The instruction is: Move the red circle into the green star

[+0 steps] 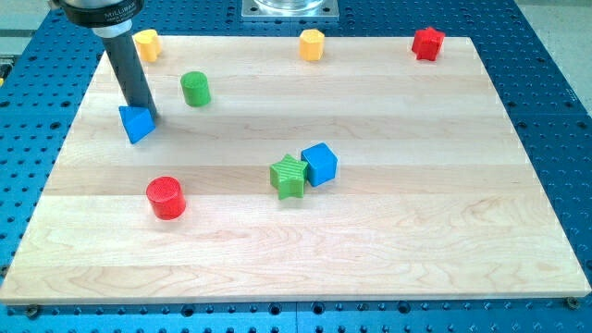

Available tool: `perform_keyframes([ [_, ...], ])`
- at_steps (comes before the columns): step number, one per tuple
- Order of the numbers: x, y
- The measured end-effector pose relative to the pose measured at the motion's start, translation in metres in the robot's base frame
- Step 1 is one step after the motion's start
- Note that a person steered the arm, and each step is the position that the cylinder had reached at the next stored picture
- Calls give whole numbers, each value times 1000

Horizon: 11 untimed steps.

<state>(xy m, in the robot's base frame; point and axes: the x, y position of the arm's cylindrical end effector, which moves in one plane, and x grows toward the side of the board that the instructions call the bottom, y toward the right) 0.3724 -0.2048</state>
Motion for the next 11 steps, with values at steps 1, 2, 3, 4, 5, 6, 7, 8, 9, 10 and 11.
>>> perform_keyframes([
  [1,16,-22],
  [2,16,22],
  [3,27,30],
  [4,44,38],
  [5,44,0],
  [6,77,0],
  [7,138,-25],
  [8,168,47],
  [9,144,86],
  [10,88,113],
  [11,81,150],
])
